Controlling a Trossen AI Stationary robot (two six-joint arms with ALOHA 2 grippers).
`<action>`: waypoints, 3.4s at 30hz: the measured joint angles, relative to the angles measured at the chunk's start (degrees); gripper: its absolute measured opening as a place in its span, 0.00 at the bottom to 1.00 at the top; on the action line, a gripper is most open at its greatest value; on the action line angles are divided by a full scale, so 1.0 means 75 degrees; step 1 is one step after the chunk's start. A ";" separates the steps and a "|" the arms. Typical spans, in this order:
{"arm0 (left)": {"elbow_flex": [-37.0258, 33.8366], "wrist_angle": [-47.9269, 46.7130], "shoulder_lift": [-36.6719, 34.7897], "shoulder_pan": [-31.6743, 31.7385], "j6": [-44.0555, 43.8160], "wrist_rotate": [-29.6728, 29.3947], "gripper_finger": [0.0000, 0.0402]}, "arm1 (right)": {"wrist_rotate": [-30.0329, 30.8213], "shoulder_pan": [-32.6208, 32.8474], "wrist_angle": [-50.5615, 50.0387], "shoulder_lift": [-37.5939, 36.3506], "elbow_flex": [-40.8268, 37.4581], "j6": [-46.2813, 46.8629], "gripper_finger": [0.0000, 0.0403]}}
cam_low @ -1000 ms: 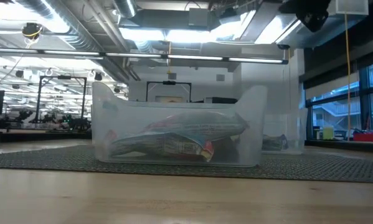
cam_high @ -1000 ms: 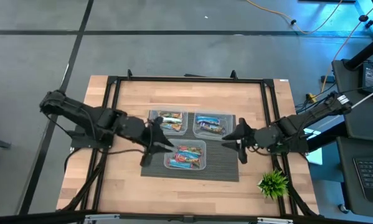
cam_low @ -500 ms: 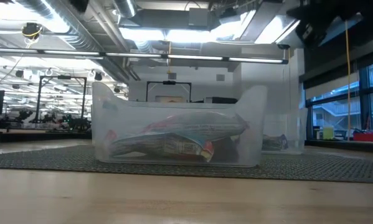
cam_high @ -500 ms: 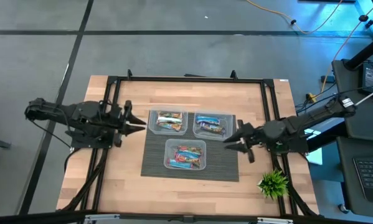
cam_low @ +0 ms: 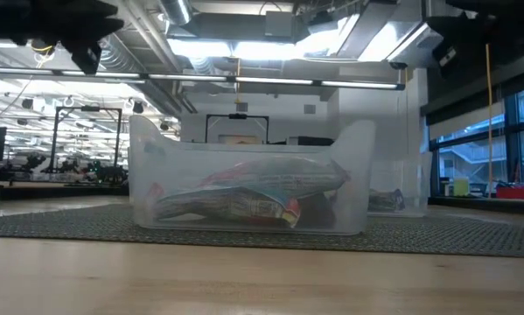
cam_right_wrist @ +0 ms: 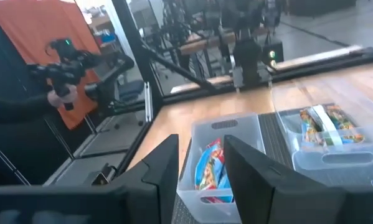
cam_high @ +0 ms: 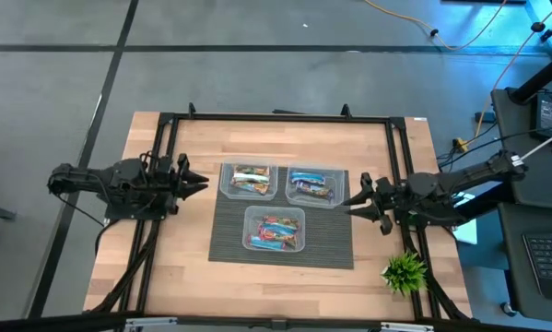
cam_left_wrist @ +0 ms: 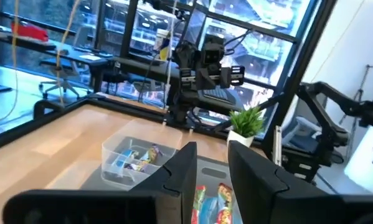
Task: Pick and place Granola Bars by type
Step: Return to Home Position
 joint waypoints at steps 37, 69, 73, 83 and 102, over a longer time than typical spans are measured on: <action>-0.1728 0.0921 -0.0869 -0.0004 -0.0078 -0.1090 0.21 | -0.0403 -0.0725 -0.0817 -0.3461 -0.1376 -0.0891 0.32; -0.1728 0.0919 -0.0869 -0.0006 -0.0075 -0.1093 0.21 | -0.0524 -0.0944 -0.1026 -0.3502 -0.1951 -0.1436 0.33; -0.1728 0.0919 -0.0869 -0.0006 -0.0077 -0.1093 0.21 | -0.0530 -0.0944 -0.1271 -0.3502 -0.1951 -0.1425 0.33; -0.1728 0.0919 -0.0869 -0.0006 -0.0075 -0.1093 0.21 | -0.0535 -0.0944 -0.1304 -0.3502 -0.1951 -0.1421 0.33; -0.1728 0.0919 -0.0869 -0.0006 -0.0077 -0.1093 0.21 | -0.0532 -0.0944 -0.1301 -0.3502 -0.1951 -0.1430 0.33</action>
